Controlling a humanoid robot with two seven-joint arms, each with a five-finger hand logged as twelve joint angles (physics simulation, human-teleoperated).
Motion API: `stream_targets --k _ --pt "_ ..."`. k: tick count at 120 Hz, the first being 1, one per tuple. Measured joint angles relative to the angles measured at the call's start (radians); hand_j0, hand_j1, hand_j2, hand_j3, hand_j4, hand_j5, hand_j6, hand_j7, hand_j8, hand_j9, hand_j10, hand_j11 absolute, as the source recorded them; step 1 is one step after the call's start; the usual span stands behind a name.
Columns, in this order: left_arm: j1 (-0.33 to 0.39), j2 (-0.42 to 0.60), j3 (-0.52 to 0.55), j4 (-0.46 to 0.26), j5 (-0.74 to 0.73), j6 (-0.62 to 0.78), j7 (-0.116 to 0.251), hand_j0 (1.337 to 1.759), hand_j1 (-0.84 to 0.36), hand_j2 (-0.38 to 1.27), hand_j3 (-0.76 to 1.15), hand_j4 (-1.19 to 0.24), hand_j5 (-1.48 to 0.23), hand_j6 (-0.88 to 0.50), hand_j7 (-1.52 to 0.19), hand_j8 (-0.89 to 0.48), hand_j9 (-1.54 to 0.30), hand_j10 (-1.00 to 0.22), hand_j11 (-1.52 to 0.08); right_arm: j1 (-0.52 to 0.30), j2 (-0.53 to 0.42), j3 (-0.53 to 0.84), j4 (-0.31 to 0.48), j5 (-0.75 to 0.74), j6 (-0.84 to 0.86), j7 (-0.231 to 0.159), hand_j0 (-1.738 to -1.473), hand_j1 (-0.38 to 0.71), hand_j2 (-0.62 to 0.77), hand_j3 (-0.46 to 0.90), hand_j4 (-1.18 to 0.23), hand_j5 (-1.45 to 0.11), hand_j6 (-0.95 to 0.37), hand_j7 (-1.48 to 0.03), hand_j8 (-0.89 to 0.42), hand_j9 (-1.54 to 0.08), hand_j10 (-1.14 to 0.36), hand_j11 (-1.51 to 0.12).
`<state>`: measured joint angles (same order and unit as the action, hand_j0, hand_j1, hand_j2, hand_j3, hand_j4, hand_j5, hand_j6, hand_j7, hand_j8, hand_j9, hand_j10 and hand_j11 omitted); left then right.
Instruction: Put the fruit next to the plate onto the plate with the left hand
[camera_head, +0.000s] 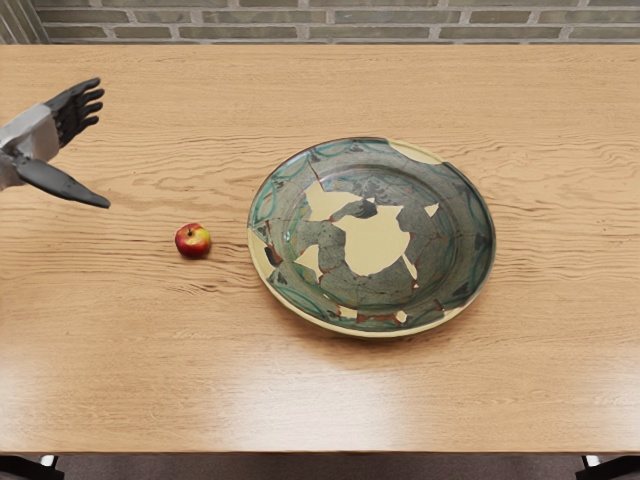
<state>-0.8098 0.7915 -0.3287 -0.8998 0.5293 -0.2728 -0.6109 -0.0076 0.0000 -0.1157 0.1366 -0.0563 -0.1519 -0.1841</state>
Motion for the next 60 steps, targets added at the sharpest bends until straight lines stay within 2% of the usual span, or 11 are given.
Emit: stream_targets --k 15,23,31,43,54,60 --pt "0.000 -0.002 -0.014 -0.010 -0.005 0.000 0.000 1.658 0.33 0.01 0.00 -0.02 -0.03 -0.02 -0.03 -0.02 -0.03 -0.02 -0.03 -0.003 0.000 0.000 0.000 0.001 0.000 0.000 -1.658 -0.35 0.00 0.00 0.00 0.00 0.00 0.00 0.00 0.00 0.00 0.00" --pt "0.004 0.046 -0.015 -0.047 0.008 -0.001 0.000 1.658 0.33 0.01 0.00 -0.02 -0.03 -0.02 -0.03 -0.02 -0.03 -0.02 -0.03 -0.004 0.000 0.000 0.000 0.001 0.000 0.000 -1.658 -0.35 0.00 0.00 0.00 0.00 0.00 0.00 0.00 0.00 0.00 0.00" --pt "0.001 0.076 -0.011 -0.098 0.134 -0.001 0.000 1.658 0.33 0.01 0.00 -0.02 -0.03 -0.02 -0.03 -0.02 -0.03 -0.02 -0.03 -0.004 0.000 0.000 0.000 0.001 0.000 0.000 -1.658 -0.35 0.00 0.00 0.00 0.00 0.00 0.00 0.00 0.00 0.00 0.00" --pt "-0.017 0.076 -0.005 -0.136 0.338 0.000 0.000 1.658 0.33 0.01 0.00 -0.02 -0.03 -0.02 -0.03 -0.02 -0.03 -0.02 -0.03 -0.004 0.000 -0.001 0.000 0.001 0.000 0.000 -1.658 -0.35 0.00 0.00 0.00 0.00 0.00 0.00 0.00 0.00 0.00 0.00" --pt "-0.127 0.073 0.030 -0.154 0.446 -0.001 0.000 1.658 0.33 0.01 0.00 -0.02 -0.03 -0.02 -0.03 -0.02 -0.03 -0.02 -0.03 -0.005 0.000 -0.001 0.000 0.001 0.000 0.000 -1.658 -0.35 0.00 0.00 0.00 0.00 0.00 0.00 0.00 0.00 0.00 0.00" --pt "-0.146 0.066 0.055 -0.159 0.470 0.000 0.000 1.658 0.33 0.01 0.00 -0.02 -0.02 -0.02 -0.02 -0.02 -0.02 -0.02 -0.02 -0.005 0.000 -0.001 0.000 0.001 0.000 0.000 -1.658 -0.35 0.00 0.00 0.00 0.00 0.00 0.00 0.00 0.00 0.00 0.00"
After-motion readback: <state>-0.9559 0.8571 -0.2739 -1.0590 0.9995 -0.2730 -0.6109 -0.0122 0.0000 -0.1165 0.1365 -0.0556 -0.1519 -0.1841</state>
